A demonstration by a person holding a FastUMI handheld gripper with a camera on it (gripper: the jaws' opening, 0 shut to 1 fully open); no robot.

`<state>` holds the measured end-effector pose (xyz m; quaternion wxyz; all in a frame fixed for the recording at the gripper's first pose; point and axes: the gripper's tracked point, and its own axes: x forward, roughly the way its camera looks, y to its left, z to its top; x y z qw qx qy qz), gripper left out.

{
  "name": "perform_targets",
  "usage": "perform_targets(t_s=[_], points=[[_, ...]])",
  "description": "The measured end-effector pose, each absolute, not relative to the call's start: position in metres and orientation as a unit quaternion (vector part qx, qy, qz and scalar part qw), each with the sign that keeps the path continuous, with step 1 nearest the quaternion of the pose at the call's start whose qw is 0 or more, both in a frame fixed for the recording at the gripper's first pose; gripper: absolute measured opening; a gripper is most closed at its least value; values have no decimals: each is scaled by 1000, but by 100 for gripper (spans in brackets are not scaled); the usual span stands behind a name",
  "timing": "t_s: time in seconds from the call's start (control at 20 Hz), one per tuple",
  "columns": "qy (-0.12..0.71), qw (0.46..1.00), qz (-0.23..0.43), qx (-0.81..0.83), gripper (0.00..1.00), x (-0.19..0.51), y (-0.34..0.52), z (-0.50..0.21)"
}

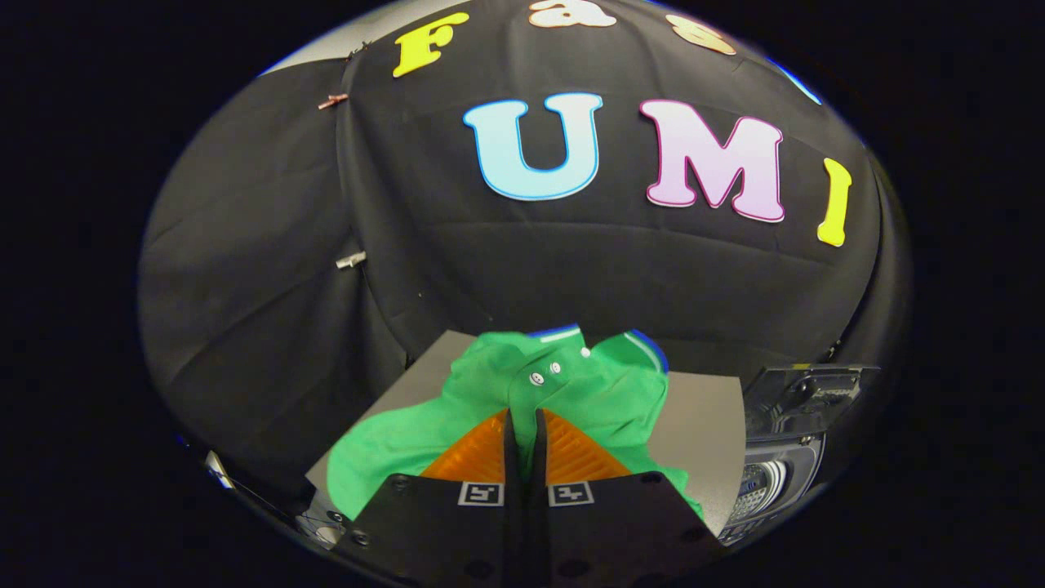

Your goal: Put the clothes into the washing machine and then close the washing machine lid.

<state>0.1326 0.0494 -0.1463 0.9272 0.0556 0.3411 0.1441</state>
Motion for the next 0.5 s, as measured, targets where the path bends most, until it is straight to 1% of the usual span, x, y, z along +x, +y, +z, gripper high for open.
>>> perform_targets(t_s=[0.3,0.5], points=[[330,929,148,79,5,119,33,-121],[318,935,140,62,5,112,-3,-106]])
